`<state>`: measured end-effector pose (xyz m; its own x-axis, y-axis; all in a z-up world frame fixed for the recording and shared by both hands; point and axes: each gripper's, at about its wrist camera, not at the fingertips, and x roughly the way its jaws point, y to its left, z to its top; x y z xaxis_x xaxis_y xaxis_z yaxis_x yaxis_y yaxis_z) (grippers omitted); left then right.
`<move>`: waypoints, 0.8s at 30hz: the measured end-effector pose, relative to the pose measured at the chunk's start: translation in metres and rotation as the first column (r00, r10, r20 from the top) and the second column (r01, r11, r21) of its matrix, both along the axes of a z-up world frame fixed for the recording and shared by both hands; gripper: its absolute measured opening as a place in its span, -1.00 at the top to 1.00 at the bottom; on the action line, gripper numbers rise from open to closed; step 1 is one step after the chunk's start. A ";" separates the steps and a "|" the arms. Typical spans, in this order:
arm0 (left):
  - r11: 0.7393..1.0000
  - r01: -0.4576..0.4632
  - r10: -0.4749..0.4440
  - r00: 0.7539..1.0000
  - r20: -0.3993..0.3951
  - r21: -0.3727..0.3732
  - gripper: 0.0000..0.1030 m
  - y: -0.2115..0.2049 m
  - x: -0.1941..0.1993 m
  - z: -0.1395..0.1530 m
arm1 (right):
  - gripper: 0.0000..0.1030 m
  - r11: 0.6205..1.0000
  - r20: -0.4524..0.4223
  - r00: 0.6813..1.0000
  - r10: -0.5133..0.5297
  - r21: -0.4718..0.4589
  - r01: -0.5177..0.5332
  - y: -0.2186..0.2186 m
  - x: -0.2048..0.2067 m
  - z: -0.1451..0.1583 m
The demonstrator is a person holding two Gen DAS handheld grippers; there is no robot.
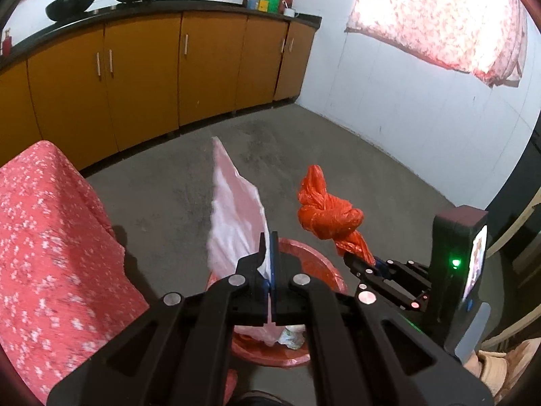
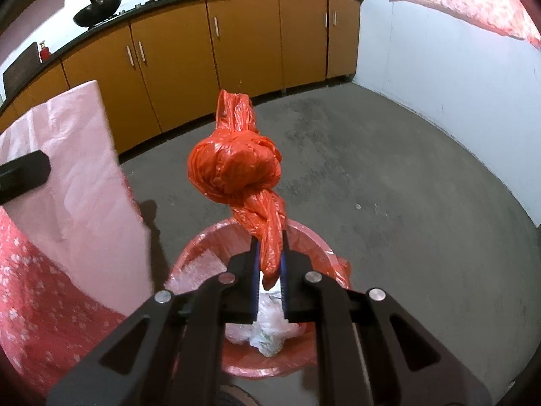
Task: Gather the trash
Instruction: 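Carry the paper and red bag to the bin and open both grippers inside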
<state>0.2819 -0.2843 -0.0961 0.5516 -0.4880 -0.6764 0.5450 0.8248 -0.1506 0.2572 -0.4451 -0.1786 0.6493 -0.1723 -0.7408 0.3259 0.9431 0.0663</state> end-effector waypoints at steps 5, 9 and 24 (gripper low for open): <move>1.000 -0.005 0.005 1.000 -0.003 0.026 1.00 -0.013 0.004 -0.016 | 0.79 1.000 0.000 1.000 -0.018 0.015 0.018 -0.009 -0.008 -0.017; 0.998 -0.003 0.004 1.000 -0.005 0.056 1.00 -0.019 0.004 -0.031 | 0.79 0.999 -0.005 0.999 -0.039 0.036 0.040 -0.014 -0.008 -0.029; 0.989 0.022 -0.010 0.996 -0.087 0.146 1.00 -0.032 0.014 -0.078 | 0.78 0.996 -0.098 0.995 -0.023 0.084 0.031 -0.018 -0.003 -0.080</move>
<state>0.2955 -0.3162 -0.1739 0.4815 -0.3883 -0.7857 0.5487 0.8326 -0.0752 0.2539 -0.4629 -0.2587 0.5697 -0.1223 -0.8127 0.3600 0.9261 0.1130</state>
